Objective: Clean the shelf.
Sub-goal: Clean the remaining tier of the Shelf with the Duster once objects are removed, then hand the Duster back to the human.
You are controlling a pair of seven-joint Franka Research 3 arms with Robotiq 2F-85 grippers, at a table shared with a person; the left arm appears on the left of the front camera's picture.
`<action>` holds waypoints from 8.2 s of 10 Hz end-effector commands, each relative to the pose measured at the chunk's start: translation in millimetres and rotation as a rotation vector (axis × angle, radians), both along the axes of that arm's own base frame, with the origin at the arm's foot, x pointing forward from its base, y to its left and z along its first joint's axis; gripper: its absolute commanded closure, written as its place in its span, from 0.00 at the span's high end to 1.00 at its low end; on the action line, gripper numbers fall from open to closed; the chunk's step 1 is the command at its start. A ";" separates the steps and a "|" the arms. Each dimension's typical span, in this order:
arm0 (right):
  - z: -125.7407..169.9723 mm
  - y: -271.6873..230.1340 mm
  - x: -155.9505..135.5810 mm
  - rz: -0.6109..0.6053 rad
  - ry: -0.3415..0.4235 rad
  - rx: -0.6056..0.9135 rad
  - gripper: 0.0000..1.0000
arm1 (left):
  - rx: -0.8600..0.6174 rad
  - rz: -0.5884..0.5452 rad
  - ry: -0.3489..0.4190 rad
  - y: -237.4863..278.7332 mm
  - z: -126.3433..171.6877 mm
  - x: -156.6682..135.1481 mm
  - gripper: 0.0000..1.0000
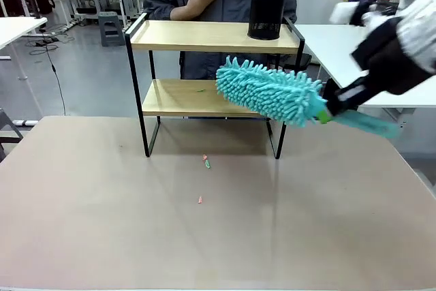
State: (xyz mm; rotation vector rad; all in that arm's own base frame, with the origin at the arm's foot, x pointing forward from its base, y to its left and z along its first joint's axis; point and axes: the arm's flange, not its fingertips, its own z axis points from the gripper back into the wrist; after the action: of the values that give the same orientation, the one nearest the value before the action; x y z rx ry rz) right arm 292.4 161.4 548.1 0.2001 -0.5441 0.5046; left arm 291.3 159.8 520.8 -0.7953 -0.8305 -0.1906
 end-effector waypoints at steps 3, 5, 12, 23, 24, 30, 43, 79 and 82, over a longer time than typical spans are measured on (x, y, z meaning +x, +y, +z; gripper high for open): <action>-19.7 36.9 49.8 -0.279 -0.068 0.041 0.13 | -0.003 -0.010 -0.025 -1.1 0.0 0.8 1.00; -28.0 33.2 66.9 -0.391 -0.049 0.011 0.13 | -0.003 -0.010 -0.025 -1.1 0.0 0.8 1.00; -48.1 38.6 89.0 -0.433 -0.001 -0.017 0.13 | -0.003 -0.010 -0.025 -1.1 0.0 0.8 1.00; -59.2 121.1 115.1 0.109 0.084 -0.050 0.13 | -0.003 -0.010 -0.025 -1.1 0.0 0.8 1.00; -57.1 113.8 111.7 0.211 0.095 -0.074 0.13 | -0.003 -0.010 -0.025 -1.1 0.0 0.8 1.00; -29.4 -54.7 57.7 0.659 0.132 0.191 0.13 | -0.003 -0.010 -0.025 -1.1 0.0 0.8 1.00; 2.6 -313.6 -120.2 -0.171 0.109 0.523 0.13 | -0.003 -0.010 -0.025 -1.1 0.0 0.8 1.00; 83.9 -7.6 -26.4 0.892 0.521 0.149 0.13 | 0.013 -1.342 -0.142 -421.4 45.5 40.9 1.00; 76.7 -13.8 -11.5 0.807 0.512 0.241 0.13 | 0.024 -1.370 -0.126 -424.7 34.5 31.7 1.00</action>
State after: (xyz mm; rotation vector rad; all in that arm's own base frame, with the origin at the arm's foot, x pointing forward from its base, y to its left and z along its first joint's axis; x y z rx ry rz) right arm 279.5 141.4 624.5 0.7452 0.0282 1.1790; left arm 328.0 -271.0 556.3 -1.2249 -0.2528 -1.4364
